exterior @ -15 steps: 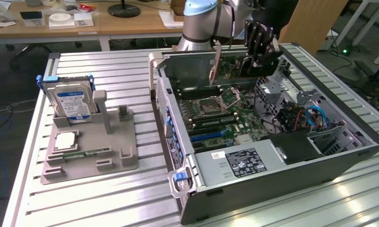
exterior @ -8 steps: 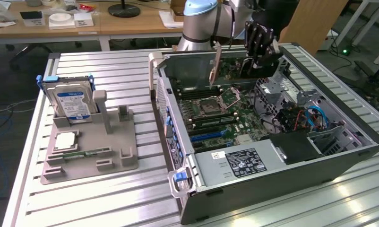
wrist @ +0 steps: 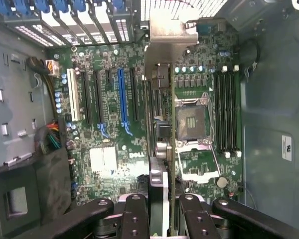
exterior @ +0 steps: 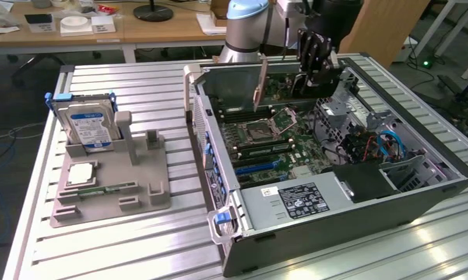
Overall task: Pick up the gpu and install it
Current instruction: 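Insert the gpu into the slot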
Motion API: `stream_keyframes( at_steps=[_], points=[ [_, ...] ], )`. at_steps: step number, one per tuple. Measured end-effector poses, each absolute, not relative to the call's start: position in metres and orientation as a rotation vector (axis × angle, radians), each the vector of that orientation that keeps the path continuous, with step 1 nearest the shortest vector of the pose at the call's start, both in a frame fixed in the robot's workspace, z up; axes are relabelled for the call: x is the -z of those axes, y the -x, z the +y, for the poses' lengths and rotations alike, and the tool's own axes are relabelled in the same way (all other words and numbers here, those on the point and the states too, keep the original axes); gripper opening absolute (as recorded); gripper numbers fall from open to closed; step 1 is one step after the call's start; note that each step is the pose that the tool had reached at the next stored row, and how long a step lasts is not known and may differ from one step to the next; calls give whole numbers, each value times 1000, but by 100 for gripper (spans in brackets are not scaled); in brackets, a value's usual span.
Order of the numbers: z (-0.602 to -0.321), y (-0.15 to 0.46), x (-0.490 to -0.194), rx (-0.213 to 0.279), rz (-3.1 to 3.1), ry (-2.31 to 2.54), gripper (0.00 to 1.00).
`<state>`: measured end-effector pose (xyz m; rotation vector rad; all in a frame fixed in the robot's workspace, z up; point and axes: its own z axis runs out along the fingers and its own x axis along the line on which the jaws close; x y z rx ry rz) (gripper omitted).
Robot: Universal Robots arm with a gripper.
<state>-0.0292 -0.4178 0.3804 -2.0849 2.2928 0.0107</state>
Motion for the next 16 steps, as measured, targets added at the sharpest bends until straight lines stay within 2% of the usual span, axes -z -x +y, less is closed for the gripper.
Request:
stream_keyframes(
  at_steps=[16],
  points=[
    [-427,31,-377,-11,2294,2084,28]
  ],
)
